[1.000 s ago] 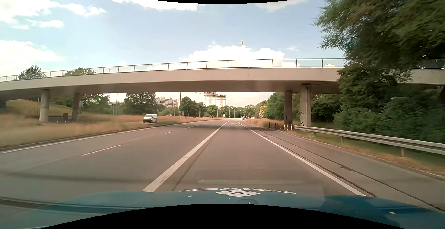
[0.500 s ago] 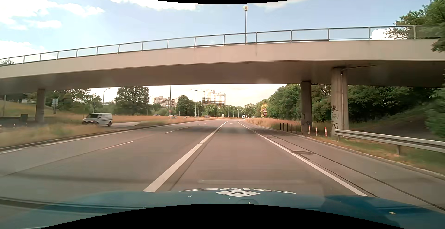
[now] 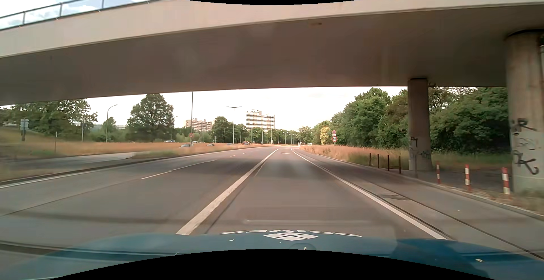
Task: Follow the waypoints while adhering to traffic rules and regulations
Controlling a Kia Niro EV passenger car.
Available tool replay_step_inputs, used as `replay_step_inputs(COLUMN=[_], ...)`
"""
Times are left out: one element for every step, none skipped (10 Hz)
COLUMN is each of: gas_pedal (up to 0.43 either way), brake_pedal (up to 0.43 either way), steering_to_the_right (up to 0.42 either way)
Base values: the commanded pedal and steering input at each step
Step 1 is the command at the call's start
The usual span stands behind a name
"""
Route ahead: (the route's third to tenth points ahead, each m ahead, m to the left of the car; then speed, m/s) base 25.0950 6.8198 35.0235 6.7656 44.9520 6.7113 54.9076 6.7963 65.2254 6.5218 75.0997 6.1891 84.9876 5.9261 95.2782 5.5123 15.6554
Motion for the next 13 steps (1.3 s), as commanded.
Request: replay_step_inputs(gas_pedal=[0.189,0.189,0.189,0.189,0.189,0.189,0.189,0.189,0.189,0.189,0.189,0.197,0.197], brake_pedal=[0.0,0.0,0.0,0.0,0.0,0.0,0.0,0.0,0.0,0.0,0.0,0.0,0.0], steering_to_the_right=[0.0,0.0,0.0,0.0,0.0,0.0,0.001,0.001,0.0,-0.001,-0.001,-0.001,-0.001])
